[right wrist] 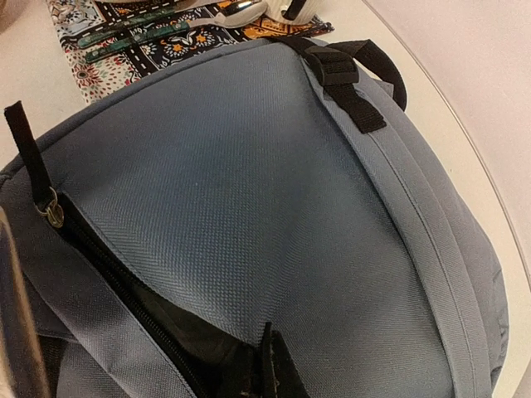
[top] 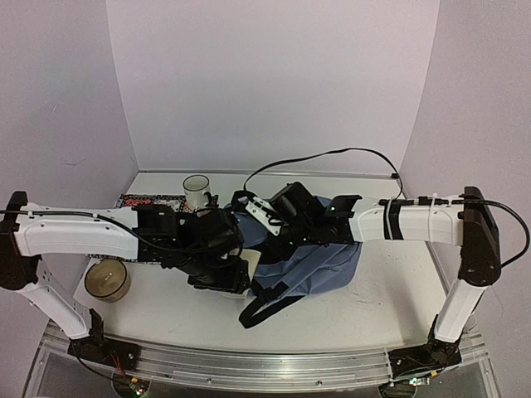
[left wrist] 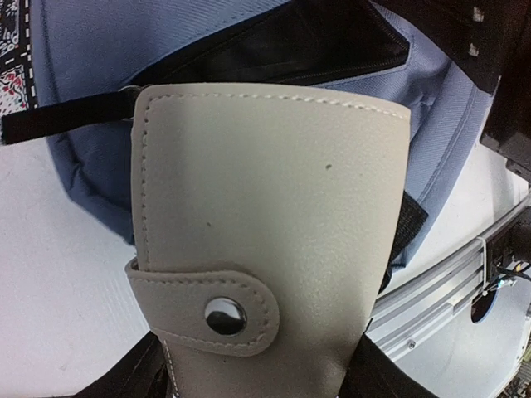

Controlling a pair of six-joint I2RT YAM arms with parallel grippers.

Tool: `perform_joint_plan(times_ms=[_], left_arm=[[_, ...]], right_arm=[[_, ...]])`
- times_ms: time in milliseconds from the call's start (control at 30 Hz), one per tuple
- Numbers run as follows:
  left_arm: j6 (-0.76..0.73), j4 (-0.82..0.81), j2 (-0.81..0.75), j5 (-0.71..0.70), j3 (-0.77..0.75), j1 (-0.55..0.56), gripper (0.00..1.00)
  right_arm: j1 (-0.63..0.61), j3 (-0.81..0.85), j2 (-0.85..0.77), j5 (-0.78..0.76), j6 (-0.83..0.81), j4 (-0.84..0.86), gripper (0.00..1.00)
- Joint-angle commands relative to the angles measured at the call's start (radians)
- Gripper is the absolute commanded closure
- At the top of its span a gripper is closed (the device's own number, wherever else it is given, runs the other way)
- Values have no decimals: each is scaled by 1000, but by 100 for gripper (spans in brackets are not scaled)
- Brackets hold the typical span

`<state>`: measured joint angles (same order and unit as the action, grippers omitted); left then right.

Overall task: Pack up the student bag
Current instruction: Place the pocket on the back of the student bag.

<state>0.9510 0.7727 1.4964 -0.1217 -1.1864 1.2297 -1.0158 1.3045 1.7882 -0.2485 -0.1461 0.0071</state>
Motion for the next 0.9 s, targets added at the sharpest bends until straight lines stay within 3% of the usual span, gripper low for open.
perform_joint_plan(times_ms=[0,500,867], left_arm=[[-85,-18,74,15,-81,0,34],[-155,-16,235,7,-171,-104,33],[-140,-22,275,-192,-243,-120,31]], right_arm=[[-9,60,-43,57,44,57,100],[-9,26,-90,164,87,95,100],[-10,7,-98,228,135,131,100]])
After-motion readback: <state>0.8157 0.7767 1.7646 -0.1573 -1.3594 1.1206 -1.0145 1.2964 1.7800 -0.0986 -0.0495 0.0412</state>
